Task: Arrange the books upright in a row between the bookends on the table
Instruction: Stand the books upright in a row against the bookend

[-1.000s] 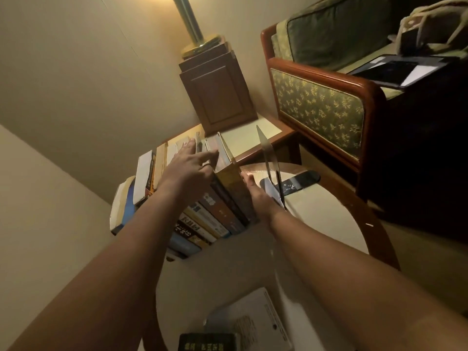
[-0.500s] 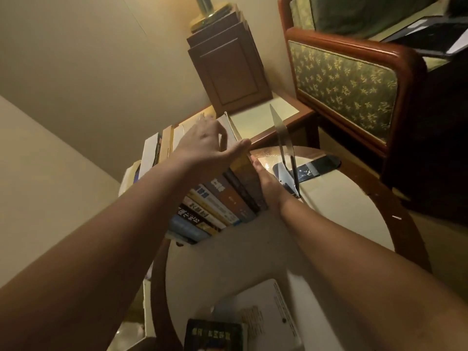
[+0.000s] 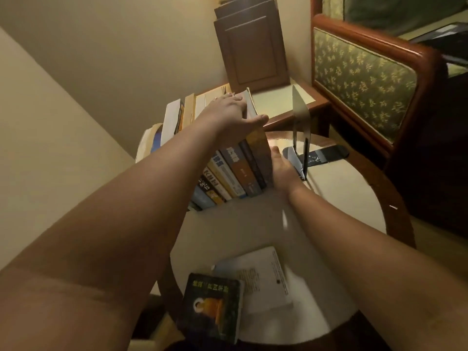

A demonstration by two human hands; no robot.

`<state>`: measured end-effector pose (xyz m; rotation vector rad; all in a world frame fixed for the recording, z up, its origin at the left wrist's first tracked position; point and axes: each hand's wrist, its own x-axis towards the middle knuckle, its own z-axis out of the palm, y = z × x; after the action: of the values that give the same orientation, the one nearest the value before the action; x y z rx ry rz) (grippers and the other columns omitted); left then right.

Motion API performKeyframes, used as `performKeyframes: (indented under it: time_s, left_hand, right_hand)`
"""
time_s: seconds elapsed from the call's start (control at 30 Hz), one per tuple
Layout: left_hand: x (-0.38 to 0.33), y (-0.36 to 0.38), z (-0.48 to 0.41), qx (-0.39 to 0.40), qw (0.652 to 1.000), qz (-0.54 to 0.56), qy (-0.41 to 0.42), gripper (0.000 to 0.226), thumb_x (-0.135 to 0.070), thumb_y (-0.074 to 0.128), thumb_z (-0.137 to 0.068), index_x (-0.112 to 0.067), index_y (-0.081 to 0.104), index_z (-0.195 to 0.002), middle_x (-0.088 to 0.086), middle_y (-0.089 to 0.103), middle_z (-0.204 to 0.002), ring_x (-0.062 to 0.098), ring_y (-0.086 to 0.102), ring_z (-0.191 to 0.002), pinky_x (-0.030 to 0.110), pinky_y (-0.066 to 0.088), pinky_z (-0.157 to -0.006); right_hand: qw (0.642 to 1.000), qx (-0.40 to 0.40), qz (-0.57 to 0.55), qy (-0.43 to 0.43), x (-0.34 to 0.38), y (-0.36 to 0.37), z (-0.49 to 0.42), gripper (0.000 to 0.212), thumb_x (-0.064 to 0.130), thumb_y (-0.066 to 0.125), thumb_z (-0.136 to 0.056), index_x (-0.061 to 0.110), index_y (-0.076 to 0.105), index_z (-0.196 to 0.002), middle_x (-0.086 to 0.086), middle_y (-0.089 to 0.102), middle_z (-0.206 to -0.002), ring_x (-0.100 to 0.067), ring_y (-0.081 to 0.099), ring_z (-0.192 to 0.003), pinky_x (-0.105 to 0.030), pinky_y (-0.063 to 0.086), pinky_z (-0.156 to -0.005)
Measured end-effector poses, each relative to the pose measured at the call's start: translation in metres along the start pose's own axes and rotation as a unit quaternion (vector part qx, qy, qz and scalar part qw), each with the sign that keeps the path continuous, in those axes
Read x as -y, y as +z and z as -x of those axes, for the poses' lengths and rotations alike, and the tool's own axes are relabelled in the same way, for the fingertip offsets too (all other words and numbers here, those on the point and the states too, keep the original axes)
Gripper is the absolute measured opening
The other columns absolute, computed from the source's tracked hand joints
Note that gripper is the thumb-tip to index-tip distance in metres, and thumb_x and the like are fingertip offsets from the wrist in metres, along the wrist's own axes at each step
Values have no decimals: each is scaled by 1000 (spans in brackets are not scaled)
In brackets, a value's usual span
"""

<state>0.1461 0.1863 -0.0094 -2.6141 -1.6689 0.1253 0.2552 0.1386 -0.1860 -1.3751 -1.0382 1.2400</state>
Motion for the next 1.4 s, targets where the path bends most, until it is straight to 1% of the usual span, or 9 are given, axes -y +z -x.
performKeyframes:
  time_s: [0.17,0.23,0.33,0.43,0.53,0.7,1.0,1.23,1.4]
  left_hand:
    - [2,2,1,-18,1000,-5,5,62,-73,37,-94,-17,63,-102,6,49,-151,26,36,-143,41,32,-112]
    - [1,3,3,-27,1000,-7,8,62,-74,38,-94,-17,63,-100,6,48,-152,26,37,-143,40,33,-110]
    - [2,4,3,-38,999,0,6,58,-75,39,-93,-19,54,-94,6,53,-147,26,41,-139,40,36,-105]
    - [3,6,3,-36,999,5,0,64,-77,37,-92,-19,61,-103,5,50,-151,25,38,-142,41,35,-108]
    - [3,7,2,-33,999,6,-1,72,-78,36,-91,-16,64,-113,5,46,-154,26,35,-145,43,34,-110]
    - [4,8,2,-48,999,14,1,59,-77,39,-91,-21,56,-95,5,57,-140,26,47,-131,42,41,-99]
    - [4,8,-1,-56,998,10,12,62,-77,39,-91,-19,60,-94,7,58,-138,27,49,-126,42,43,-97]
    - [2,8,-1,-63,998,11,10,61,-75,40,-92,-18,60,-93,7,59,-137,26,50,-125,40,42,-92]
    - [3,8,-2,-67,998,13,12,61,-76,40,-91,-18,61,-94,6,59,-138,26,50,-125,39,42,-90]
  right_hand:
    - [994,11,95,-54,-36,10,83,72,80,39,-89,34,45,-144,3,60,-132,-20,60,-120,-48,54,-96]
    - [978,58,178,-86,-54,19,127,70,74,42,-89,38,34,-149,3,48,-147,-20,50,-134,-48,49,-107]
    - [865,204,418,-187,-71,31,184,75,70,37,-94,35,18,-158,3,12,-170,-20,4,-157,-48,12,-127]
    - [792,254,496,-248,-79,35,199,74,69,39,-95,35,20,-159,-2,14,-169,-25,0,-157,-50,4,-125]
    - [789,238,512,-242,-75,24,191,70,67,42,-97,33,30,-157,1,22,-166,-24,9,-155,-48,11,-126]
    - [817,164,521,-183,-57,-24,170,66,62,48,-98,33,34,-156,8,32,-160,-20,27,-147,-41,18,-122]
    - [806,133,570,-87,-32,-97,143,68,51,52,-102,23,30,-159,0,30,-165,-20,25,-150,-39,24,-121]
    - [791,128,583,-129,-9,-68,132,68,54,60,-95,22,43,-152,-5,38,-159,-27,30,-146,-45,27,-120]
    - [734,183,642,-128,-1,-26,113,86,81,67,-70,25,53,-134,-4,53,-123,-25,49,-106,-43,49,-87]
